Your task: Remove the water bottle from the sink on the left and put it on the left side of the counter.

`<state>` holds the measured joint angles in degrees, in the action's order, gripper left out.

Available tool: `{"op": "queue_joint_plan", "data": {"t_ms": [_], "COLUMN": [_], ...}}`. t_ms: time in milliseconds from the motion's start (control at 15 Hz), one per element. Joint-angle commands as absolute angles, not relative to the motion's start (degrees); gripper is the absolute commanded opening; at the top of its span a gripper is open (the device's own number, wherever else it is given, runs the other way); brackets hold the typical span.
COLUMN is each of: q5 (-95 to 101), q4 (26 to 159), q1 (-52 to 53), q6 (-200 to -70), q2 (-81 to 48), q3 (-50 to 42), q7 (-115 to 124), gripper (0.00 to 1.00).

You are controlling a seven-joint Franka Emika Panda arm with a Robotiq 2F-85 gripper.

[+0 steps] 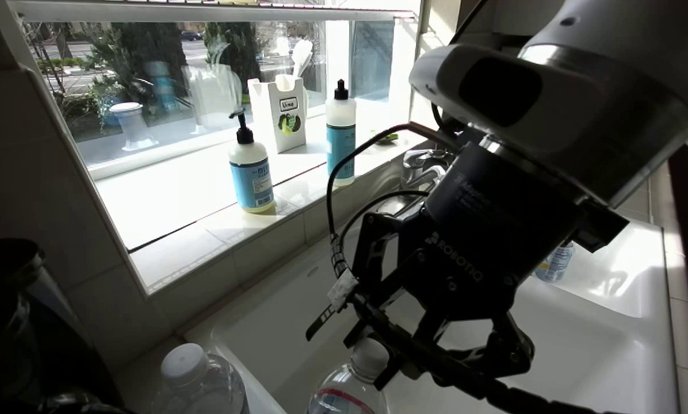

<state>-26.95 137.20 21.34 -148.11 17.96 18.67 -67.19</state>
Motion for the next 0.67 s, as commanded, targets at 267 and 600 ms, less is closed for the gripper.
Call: {"op": "queue_joint_plan", "data": {"t_ms": [267,600], "q5": [-8.39,-2.57], "q4": [132.89,131.84], "q1": [26.17,28.02], "q6": [-146.88,-147.01], "q2": [17.02,16.54], "q3": [19.54,19.82], "q7": [-66.45,-66.47], "gripper": [0.08,0.08]}}
